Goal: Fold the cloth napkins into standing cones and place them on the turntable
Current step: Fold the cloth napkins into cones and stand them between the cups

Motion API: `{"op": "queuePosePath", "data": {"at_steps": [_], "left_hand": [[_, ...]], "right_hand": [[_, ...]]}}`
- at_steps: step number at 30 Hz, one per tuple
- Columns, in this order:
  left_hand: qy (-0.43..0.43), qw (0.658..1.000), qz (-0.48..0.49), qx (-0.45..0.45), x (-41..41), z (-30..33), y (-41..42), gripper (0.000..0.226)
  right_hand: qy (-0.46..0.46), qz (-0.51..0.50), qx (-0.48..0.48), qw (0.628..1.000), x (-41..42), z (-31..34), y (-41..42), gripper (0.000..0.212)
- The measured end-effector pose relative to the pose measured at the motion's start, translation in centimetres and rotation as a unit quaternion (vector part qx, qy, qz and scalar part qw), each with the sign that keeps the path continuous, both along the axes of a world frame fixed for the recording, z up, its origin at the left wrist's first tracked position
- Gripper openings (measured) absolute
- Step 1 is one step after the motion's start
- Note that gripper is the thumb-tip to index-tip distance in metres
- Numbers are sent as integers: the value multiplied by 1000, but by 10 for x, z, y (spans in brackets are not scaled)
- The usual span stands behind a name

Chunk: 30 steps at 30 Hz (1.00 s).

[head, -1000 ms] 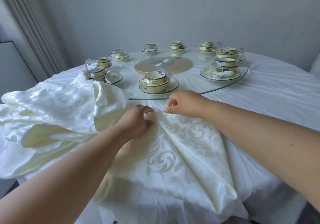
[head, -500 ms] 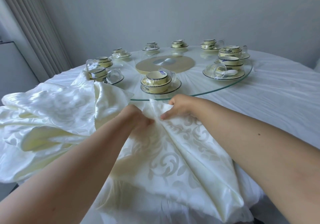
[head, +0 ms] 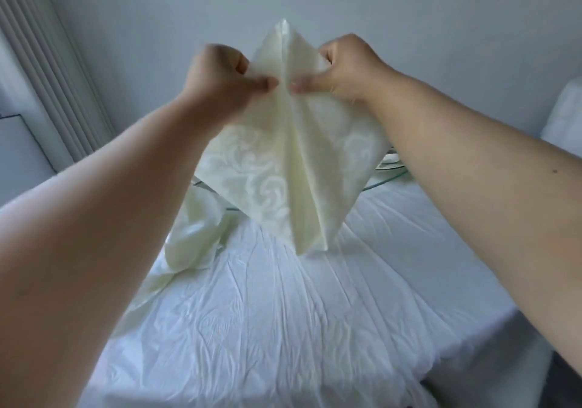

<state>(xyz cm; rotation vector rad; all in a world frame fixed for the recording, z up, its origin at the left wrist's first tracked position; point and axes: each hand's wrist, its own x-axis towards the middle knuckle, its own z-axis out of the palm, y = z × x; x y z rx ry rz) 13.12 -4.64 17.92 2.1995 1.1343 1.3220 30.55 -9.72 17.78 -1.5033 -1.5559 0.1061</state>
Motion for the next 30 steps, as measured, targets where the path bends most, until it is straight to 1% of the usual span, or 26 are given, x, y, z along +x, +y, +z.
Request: {"op": "queuePosePath", "data": {"at_steps": [3,5,7,9,12,14,16,18,19,21,23,26,28,30], "left_hand": [[14,994,14,107,-5,25,-20,47],[32,989,3,144,-12,23,-33,48],[60,987,-12,149,-22,7,-43,47],[92,986,-39,130,-32,-22,-55,47],[151,981,-92,77,-51,-78,-82,51],[179,974,-136,23,-64,-112,-104,50],[196,965,-173,-38,-74,-138,-120,44],[197,957,-187,-101,-77,-153,-126,49],[191,952,-193,-141,-76,-156,-124,48],[162,936,-208,-233,-70,-158,-112,41],[121,925,-189,-308,-60,-160,-87,44],[96,913,-128,-375,-45,-166,-53,40],[115,907,-83,-397,-37,-174,-36,41],[158,903,-35,-397,-31,-183,-29,39]], "right_hand": [[-7,10,63,998,0,21,-15,42],[-27,30,73,996,-2,18,-27,40],[-53,44,55,996,-5,2,-41,37],[-59,59,15,996,-13,-28,-63,29],[-62,120,-63,989,-23,-85,-97,37],[-40,167,-132,976,-27,-117,-119,29],[-8,208,-209,956,-29,-140,-136,15],[3,212,-260,942,-28,-152,-143,25],[15,209,-279,937,-27,-153,-142,27],[32,189,-307,932,-24,-151,-131,20],[22,149,-323,934,-21,-147,-110,20],[-46,82,-328,940,-21,-147,-69,31],[-88,53,-353,930,-23,-155,-48,35],[-102,30,-399,911,-26,-167,-37,29]]}}
